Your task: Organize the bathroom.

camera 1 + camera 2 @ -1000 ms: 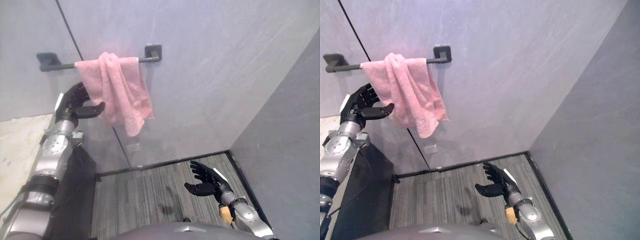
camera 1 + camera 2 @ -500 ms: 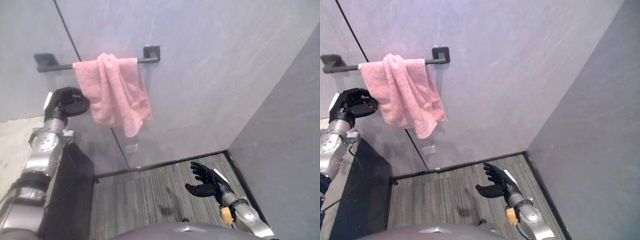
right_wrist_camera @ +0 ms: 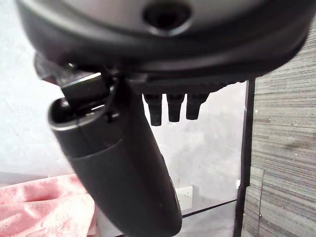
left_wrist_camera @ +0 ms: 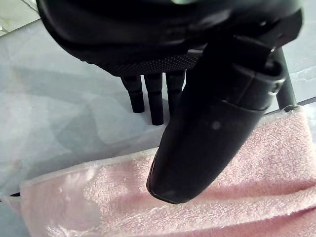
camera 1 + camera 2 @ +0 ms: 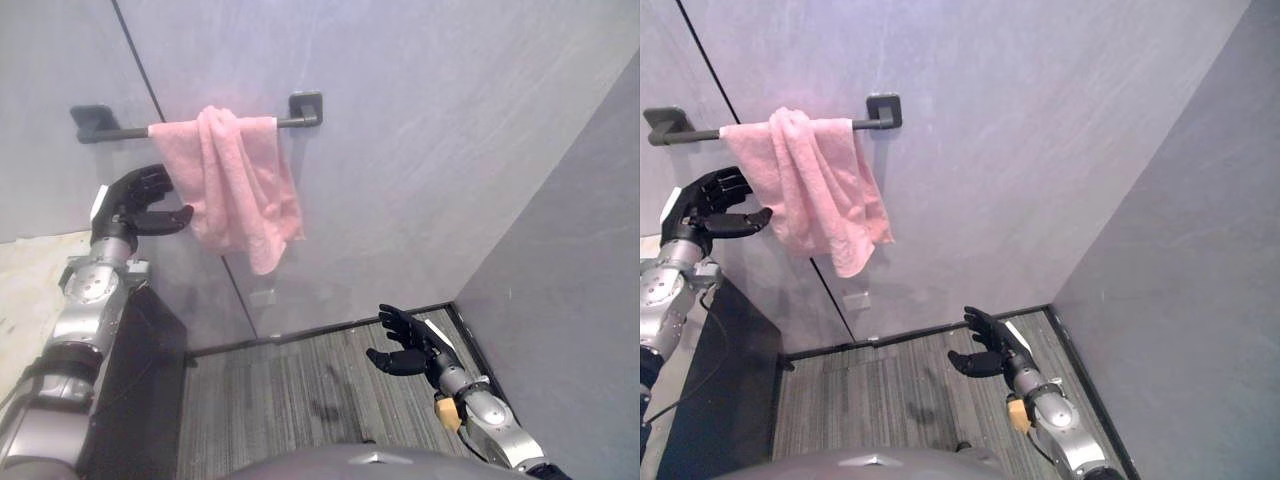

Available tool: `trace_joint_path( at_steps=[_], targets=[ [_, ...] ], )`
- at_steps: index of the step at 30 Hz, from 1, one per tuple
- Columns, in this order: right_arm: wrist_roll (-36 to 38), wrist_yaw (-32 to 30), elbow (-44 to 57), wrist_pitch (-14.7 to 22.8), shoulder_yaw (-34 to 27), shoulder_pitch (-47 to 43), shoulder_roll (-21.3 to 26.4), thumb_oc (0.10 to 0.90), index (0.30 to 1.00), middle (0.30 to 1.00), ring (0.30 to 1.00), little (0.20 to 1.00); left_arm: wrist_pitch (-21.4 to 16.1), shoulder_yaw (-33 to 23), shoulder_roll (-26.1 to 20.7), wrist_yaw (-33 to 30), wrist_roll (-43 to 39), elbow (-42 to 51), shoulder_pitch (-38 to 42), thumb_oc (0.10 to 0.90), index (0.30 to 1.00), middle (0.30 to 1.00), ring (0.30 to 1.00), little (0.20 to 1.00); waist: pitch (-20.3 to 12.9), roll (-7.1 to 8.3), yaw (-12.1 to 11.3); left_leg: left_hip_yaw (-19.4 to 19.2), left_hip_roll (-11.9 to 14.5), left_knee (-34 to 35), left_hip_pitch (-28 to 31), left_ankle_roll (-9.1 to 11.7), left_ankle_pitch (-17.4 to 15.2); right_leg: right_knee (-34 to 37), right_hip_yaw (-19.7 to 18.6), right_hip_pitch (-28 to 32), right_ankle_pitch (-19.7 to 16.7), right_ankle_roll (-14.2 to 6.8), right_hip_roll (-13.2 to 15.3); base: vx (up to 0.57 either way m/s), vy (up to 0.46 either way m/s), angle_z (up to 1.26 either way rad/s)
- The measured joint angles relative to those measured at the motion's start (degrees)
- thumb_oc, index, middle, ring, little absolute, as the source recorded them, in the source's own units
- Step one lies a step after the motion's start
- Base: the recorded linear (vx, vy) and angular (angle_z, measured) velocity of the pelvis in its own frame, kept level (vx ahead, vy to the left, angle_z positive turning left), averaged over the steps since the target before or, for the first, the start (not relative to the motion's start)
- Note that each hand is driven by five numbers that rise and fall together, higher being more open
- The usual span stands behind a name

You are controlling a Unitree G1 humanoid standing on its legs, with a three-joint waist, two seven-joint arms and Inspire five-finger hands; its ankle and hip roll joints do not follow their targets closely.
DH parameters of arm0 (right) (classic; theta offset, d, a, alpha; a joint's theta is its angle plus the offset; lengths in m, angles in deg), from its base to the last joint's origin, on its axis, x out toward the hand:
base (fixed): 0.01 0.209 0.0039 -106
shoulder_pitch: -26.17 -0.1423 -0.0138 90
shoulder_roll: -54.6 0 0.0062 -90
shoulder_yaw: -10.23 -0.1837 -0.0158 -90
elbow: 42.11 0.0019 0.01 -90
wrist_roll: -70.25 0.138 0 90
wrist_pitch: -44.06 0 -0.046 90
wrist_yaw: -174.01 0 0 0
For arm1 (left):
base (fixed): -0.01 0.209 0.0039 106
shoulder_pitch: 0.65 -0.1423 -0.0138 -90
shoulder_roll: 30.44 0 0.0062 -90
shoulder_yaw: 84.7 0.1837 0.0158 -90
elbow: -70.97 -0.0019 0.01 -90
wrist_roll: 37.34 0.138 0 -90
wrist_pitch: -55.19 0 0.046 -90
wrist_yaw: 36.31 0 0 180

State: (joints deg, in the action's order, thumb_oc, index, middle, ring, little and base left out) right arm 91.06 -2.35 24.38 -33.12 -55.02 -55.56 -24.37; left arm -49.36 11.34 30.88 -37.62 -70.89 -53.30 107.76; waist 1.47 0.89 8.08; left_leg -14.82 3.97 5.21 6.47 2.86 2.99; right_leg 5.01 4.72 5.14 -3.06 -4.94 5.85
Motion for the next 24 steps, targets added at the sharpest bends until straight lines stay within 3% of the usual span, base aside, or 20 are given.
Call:
trace_joint_path(
  at_steps=[7, 9, 10, 11, 12, 24],
  targets=[
    [-0.01, 0.42, -0.65, -0.01, 0.00, 0.26, -0.16, 0.800, 0.900, 0.900, 0.900, 0.900, 0.87, 0.00, 0.00, 0.39, -0.01, -0.01, 0.00, 0.800, 0.900, 0.900, 0.900, 0.900, -0.09, -0.10, 0.13, -0.49, 0.01, 0.01, 0.12, 0.00, 0.00, 0.00, -0.32, -0.08, 0.00, -0.02, 0.01, 0.00, -0.002, -0.01],
    [-0.01, 0.60, -0.68, -0.01, 0.00, 0.97, -0.16, 0.800, 0.900, 0.900, 0.900, 0.900, 0.90, 0.00, 0.00, 0.56, -0.02, -0.06, 0.00, 0.576, 0.564, 0.564, 0.564, 0.564, -0.13, -0.14, 0.14, -0.62, 0.02, 0.01, 0.12, 0.00, 0.00, 0.00, -0.35, -0.11, 0.00, -0.02, 0.01, 0.00, 0.000, 0.00],
    [-0.01, 0.75, -0.68, -0.01, 0.00, 1.26, -0.16, 0.800, 0.900, 0.900, 0.900, 0.900, 0.92, 0.00, 0.00, 0.57, -0.02, -0.07, 0.00, 0.557, 0.535, 0.535, 0.535, 0.535, -0.14, -0.16, 0.14, -0.67, 0.02, 0.01, 0.12, 0.00, 0.00, 0.00, -0.37, -0.12, 0.00, -0.02, 0.01, 0.00, 0.000, 0.00],
    [-0.01, 0.87, -0.68, -0.01, 0.00, 1.56, -0.17, 0.800, 0.900, 0.900, 0.900, 0.900, 0.95, 0.00, 0.00, 0.61, -0.03, -0.07, 0.00, 0.463, 0.394, 0.394, 0.394, 0.394, -0.17, -0.17, 0.13, -0.71, 0.01, 0.00, 0.12, 0.00, 0.00, 0.00, -0.39, -0.13, -0.01, -0.02, 0.01, 0.00, 0.000, 0.00],
    [-0.02, 0.97, -0.69, -0.01, 0.00, 2.15, -0.17, 0.800, 0.900, 0.900, 0.900, 0.900, 1.03, 0.00, 0.00, 0.79, -0.05, -0.07, 0.00, 0.400, 0.300, 0.300, 0.300, 0.300, -0.19, -0.19, 0.16, -0.74, 0.00, 0.00, 0.12, -0.01, 0.00, 0.00, -0.42, -0.14, -0.01, -0.03, 0.02, 0.00, 0.000, 0.00],
    [-0.03, 1.02, -0.57, -0.01, -0.01, 2.07, 0.14, 0.800, 0.900, 0.900, 0.900, 0.900, 2.11, 0.17, 0.04, 1.83, -0.06, -0.09, 0.02, 0.400, 0.300, 0.300, 0.300, 0.300, -0.43, -0.30, 1.75, -1.57, -0.04, 0.00, 0.72, -0.11, -0.29, -0.03, -1.51, 0.05, -0.15, -0.10, -0.03, 0.01, 0.005, -0.05]
  ],
)
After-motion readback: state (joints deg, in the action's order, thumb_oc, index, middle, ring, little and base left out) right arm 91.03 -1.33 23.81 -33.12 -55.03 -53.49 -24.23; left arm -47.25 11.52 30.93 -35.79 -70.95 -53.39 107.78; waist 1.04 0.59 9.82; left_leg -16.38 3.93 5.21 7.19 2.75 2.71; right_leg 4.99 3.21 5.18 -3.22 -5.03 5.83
